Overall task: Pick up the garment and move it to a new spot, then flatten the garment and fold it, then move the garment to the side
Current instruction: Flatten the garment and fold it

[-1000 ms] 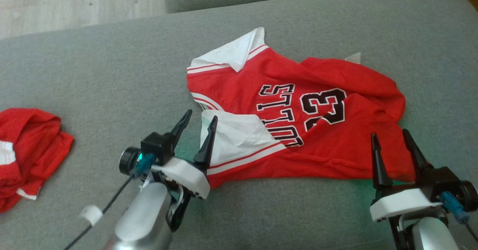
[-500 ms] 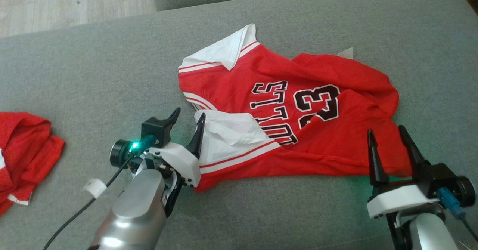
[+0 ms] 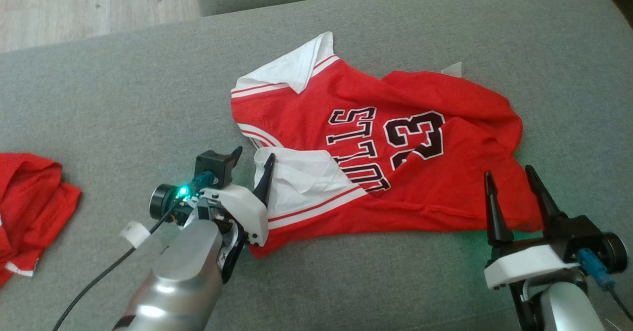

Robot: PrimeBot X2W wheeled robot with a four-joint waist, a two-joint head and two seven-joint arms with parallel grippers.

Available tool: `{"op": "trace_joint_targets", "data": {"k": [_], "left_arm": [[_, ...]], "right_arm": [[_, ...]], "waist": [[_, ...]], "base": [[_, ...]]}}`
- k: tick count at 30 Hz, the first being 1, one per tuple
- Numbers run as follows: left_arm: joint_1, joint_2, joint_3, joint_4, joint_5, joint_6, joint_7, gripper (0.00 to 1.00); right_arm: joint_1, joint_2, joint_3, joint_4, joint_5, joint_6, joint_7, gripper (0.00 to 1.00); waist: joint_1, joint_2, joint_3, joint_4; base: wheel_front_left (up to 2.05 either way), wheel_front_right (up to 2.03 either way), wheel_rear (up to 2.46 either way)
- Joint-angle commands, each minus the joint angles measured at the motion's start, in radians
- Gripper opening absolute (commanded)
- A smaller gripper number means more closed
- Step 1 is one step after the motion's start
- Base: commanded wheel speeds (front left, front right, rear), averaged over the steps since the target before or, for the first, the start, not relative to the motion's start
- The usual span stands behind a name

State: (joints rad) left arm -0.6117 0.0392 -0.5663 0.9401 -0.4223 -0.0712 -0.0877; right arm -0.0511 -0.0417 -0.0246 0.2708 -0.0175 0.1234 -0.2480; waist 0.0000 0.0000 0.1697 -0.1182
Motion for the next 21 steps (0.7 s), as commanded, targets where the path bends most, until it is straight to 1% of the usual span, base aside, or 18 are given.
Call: {"op": "trace_joint_targets", "data": {"k": [1, 9, 13, 14, 15, 18, 21], "left_arm": [[-0.048, 0.011, 0.017, -0.014, -0.008, 0.007, 0.0, 1.0], [-0.061, 0.011, -0.005, 0.014, -0.029, 0.015, 0.008, 1.0], [-0.065, 0.011, -0.023, 0.029, -0.047, 0.005, 0.024, 1.0], [-0.065, 0.011, -0.028, 0.031, -0.052, 0.002, 0.028, 0.47], [-0.065, 0.011, -0.031, 0.034, -0.058, -0.001, 0.032, 0.0], [-0.067, 0.011, -0.039, 0.041, -0.07, -0.005, 0.03, 0.0], [-0.067, 0.011, -0.041, 0.042, -0.075, -0.003, -0.001, 0.0]], "right_arm": [[-0.023, -0.009, 0.027, -0.027, 0.01, 0.007, -0.014, 1.0], [-0.024, -0.009, 0.025, -0.026, 0.014, 0.007, -0.014, 1.0], [-0.025, -0.009, 0.025, -0.026, 0.013, 0.007, -0.014, 1.0], [-0.026, -0.009, 0.025, -0.026, 0.013, 0.007, -0.014, 1.0], [-0.027, -0.009, 0.026, -0.026, 0.013, 0.007, -0.014, 1.0], [-0.028, -0.009, 0.024, -0.027, 0.013, 0.007, -0.014, 1.0], [-0.023, -0.009, 0.018, -0.026, 0.012, 0.007, -0.014, 1.0]], "waist": [[0.0, 0.0, 0.0, -0.002], [0.0, 0.0, 0.0, -0.003], [0.0, 0.0, 0.001, -0.003], [0.0, 0.0, 0.001, -0.003], [0.0, 0.0, 0.001, -0.004], [0.0, 0.0, 0.0, -0.003], [0.0, 0.0, -0.007, 0.0]], "base": [[0.0, 0.0, 0.0], [0.0, 0.0, 0.0], [0.0, 0.0, 0.0], [0.0, 0.0, 0.0], [0.0, 0.0, 0.0], [0.0, 0.0, 0.0], [0.0, 0.0, 0.0]]}}
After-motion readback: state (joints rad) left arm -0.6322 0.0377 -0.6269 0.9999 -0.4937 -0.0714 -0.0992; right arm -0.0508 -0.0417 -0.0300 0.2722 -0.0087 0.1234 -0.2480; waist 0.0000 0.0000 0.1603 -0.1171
